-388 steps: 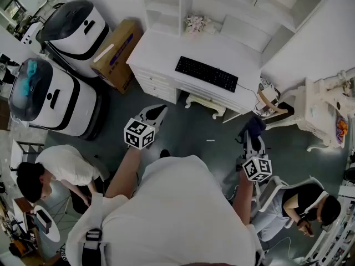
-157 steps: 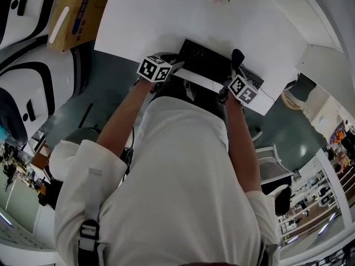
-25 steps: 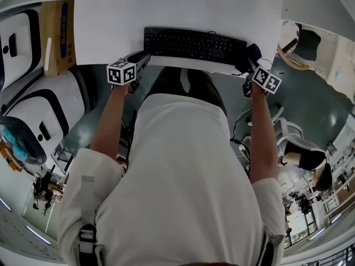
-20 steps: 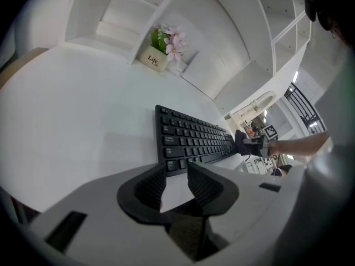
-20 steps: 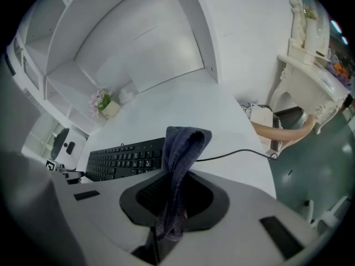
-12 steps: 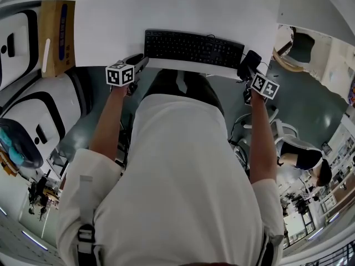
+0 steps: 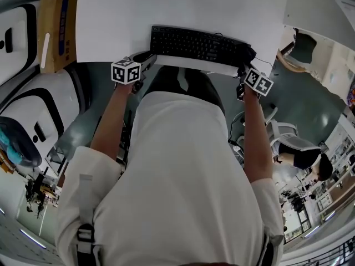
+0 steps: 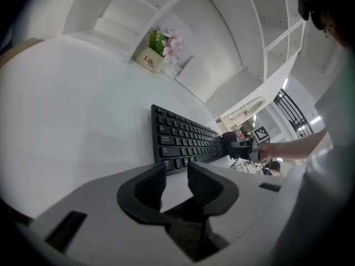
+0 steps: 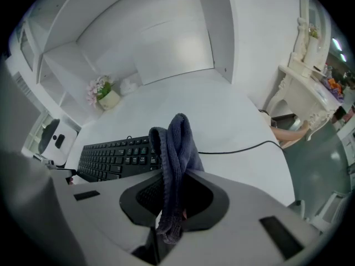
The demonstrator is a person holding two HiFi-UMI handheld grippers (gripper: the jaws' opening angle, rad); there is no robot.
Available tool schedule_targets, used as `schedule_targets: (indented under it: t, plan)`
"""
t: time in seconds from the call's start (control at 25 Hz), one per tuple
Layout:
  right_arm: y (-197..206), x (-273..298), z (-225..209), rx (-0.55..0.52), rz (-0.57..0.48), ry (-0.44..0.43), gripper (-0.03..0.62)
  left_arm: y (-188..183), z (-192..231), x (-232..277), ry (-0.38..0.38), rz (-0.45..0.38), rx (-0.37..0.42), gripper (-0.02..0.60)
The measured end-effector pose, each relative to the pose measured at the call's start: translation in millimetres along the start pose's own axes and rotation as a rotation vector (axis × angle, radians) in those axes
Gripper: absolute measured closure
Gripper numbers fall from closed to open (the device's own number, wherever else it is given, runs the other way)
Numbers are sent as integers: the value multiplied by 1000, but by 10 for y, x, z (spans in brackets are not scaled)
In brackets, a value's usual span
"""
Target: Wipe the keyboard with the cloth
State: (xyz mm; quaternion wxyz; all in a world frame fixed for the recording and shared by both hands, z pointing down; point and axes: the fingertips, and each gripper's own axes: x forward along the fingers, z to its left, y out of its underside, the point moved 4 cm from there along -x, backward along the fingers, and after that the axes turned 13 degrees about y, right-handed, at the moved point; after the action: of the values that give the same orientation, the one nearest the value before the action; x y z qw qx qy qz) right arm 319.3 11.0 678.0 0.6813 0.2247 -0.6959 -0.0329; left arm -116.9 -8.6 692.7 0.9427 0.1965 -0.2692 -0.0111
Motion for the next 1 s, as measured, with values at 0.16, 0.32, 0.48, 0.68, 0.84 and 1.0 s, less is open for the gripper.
schedule_targets:
  t: [0.16, 0.32, 0.48, 0.68, 0.84, 1.0]
  plan:
    - [19, -2, 159, 23, -25, 26, 531, 6, -16, -10, 18, -1, 3, 456]
    - [37, 18, 376, 35, -41, 23, 531, 0, -13, -37, 30, -9, 9, 457]
    - [74, 14, 569, 75, -66, 19, 531, 20, -4, -43, 33, -9, 9, 456]
    - [130, 9, 891, 63, -68, -15, 531, 24, -18, -51, 44, -12, 13, 457]
    - [138, 10, 1069, 84, -82, -48, 531, 25, -11, -44, 48, -11, 16, 457]
    - [180, -4, 1329, 49, -85, -80, 531, 33, -21, -35, 56, -12, 18, 456]
